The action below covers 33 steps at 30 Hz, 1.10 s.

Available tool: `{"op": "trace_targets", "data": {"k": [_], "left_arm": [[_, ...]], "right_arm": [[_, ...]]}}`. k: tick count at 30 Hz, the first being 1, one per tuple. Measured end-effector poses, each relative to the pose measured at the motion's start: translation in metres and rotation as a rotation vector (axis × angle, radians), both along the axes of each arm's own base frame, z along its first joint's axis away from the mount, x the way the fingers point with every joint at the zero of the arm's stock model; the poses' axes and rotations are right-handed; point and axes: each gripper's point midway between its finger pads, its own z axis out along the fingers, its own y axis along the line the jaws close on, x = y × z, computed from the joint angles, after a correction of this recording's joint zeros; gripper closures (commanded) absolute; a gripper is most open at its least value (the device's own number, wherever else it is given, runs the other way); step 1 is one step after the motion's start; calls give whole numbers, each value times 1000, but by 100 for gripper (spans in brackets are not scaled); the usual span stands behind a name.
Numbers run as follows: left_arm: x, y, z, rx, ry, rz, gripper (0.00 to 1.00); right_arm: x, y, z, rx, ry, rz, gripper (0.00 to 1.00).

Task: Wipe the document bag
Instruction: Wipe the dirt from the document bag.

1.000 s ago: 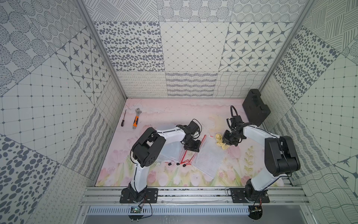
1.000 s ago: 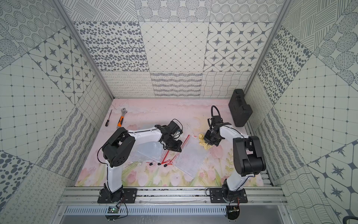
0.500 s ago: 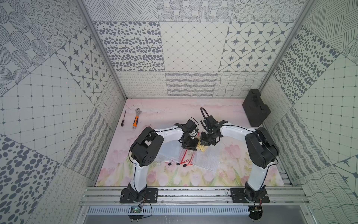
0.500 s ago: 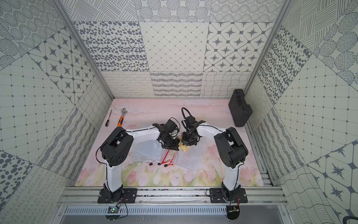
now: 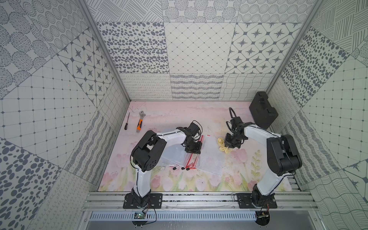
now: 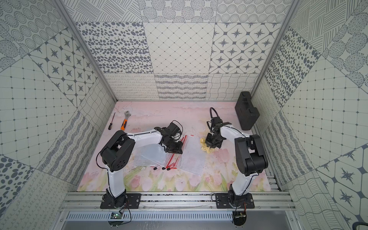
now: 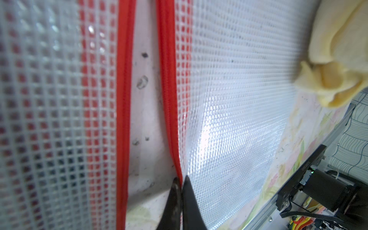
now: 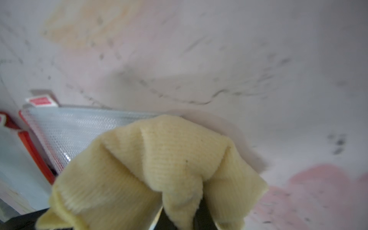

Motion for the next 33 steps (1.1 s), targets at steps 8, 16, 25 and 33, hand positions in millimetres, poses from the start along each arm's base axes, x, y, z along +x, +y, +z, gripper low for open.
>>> {"op": "trace_targets", "data": {"k": [8,16,25,33], "left_arm": [[3,-3,1,1,13,14,100],[5,-3,1,6,4,16,100],[5,-3,1,7,8,24,100],[5,-2,1,12,20,40,100]], "right_arm": [[-20,103,-8,116,-5,179,100],[-8,-16,-8,158,-5,-117,100],[-23,14,0,67,12,8,100],[-27,98,-8,183,16,159,100]]}}
